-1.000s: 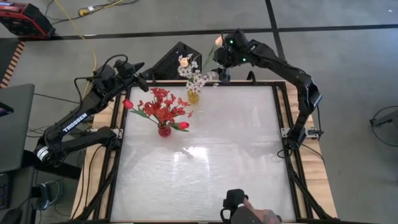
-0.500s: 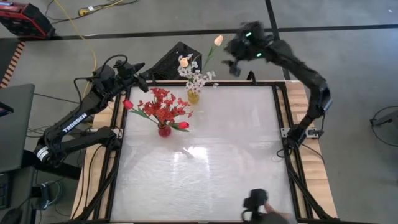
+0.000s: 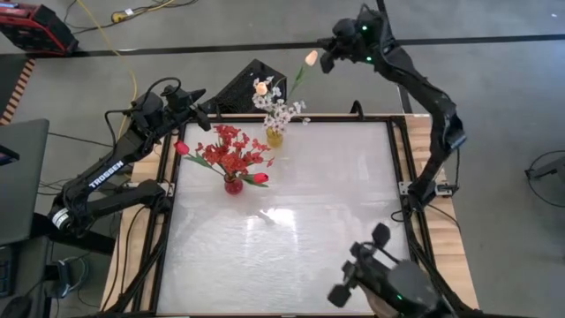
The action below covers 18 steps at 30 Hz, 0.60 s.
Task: Sort flowers into vase by color
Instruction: Put the red tulip into the yellow flower vase
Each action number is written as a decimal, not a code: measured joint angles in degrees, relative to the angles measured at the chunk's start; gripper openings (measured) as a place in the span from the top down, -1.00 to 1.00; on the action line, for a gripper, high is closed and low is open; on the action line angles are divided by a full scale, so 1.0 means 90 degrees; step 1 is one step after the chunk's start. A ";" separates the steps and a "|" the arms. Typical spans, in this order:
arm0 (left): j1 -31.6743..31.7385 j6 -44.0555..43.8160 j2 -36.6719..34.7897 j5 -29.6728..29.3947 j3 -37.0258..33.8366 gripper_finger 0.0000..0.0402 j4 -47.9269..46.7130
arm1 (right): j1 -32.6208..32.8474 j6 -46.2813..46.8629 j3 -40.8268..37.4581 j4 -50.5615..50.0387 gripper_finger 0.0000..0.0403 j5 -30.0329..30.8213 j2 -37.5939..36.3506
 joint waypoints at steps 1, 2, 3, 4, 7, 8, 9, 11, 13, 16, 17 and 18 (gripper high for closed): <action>0.0000 0.0004 -0.0002 0.0000 0.0000 -0.06 0.0000 | -0.0006 0.0096 0.0002 0.0040 0.89 0.0026 0.0090; -0.0001 0.0004 -0.0002 0.0000 0.0000 -0.06 0.0000 | -0.0006 0.0104 0.0009 0.0075 0.89 0.0065 0.0167; -0.0002 0.0004 -0.0002 0.0000 0.0000 -0.06 -0.0004 | -0.0012 0.0102 0.0010 0.0067 0.89 0.0101 0.0225; 0.0000 0.0004 -0.0002 0.0002 0.0000 -0.06 -0.0017 | -0.0021 0.0099 0.0009 0.0042 0.90 0.0109 0.0273; -0.0002 0.0005 -0.0002 0.0002 0.0000 -0.06 -0.0064 | -0.0047 0.0093 0.0005 -0.0023 0.91 0.0107 0.0299; 0.0000 0.0006 -0.0002 0.0002 0.0000 -0.06 -0.0092 | -0.0047 0.0092 0.0012 -0.0063 0.91 0.0104 0.0293; -0.0002 0.0007 -0.0002 0.0002 0.0000 -0.06 -0.0115 | -0.0026 0.0079 0.0016 -0.0081 0.92 0.0075 0.0292; 0.0000 0.0009 0.0000 0.0002 0.0000 -0.06 -0.0144 | 0.0017 0.0036 0.0016 -0.0171 0.92 -0.0107 0.0310; -0.0002 0.0046 0.0000 0.0002 0.0000 -0.06 -0.0151 | 0.0141 -0.0073 0.0007 -0.0199 0.92 -0.0164 0.0327; 0.0000 0.0130 -0.0002 -0.0001 0.0000 -0.06 -0.0146 | 0.0299 -0.0085 0.0010 -0.0195 0.92 -0.0173 0.0319; 0.0000 0.0133 0.0000 -0.0005 0.0000 -0.06 -0.0146 | 0.0337 -0.0087 0.0012 -0.0255 0.92 -0.0227 0.0317; 0.0000 0.0130 0.0000 -0.0002 0.0000 -0.06 -0.0147 | 0.0378 -0.0098 0.0012 -0.0357 0.92 -0.0295 0.0317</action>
